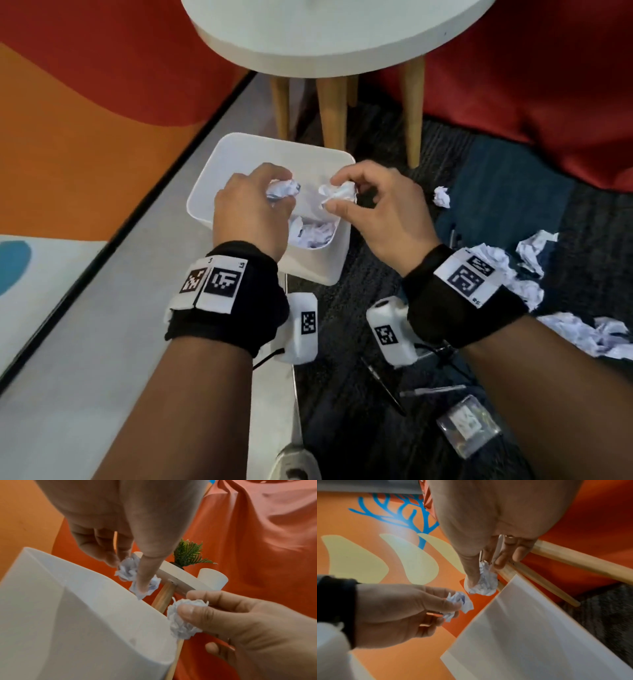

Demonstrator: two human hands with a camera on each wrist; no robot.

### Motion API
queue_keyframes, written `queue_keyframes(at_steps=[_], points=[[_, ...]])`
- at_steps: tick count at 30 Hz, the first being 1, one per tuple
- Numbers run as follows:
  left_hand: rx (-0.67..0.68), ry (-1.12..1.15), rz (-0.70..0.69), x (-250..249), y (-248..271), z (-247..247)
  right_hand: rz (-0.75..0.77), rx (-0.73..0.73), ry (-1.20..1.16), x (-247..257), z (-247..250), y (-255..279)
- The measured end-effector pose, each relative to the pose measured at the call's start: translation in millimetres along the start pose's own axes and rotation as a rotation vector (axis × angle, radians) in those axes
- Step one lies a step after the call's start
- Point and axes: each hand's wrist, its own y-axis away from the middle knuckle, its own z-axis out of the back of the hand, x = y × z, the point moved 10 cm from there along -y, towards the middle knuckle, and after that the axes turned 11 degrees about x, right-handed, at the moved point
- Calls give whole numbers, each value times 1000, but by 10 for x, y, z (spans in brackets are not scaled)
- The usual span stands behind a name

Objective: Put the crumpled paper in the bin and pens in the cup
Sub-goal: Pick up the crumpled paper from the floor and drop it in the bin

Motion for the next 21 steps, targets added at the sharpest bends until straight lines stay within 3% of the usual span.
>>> queue_keyframes(at_steps=[7,12,15,17,21], points=[[-26,-56,99,293,-65,100,-21,28,218,-30,-254,-57],[-43,-74,85,284,-74,97,-35,-157,120,-276,40,231],[3,-99,96,231,-47,45,-179,-187,132,-735,83,565],[15,-107,45,86,2,-10,-286,-139,133,-1126,29,813],[77,-3,-206,-594,235,-299,-516,-64,199,-1937,72,1362]])
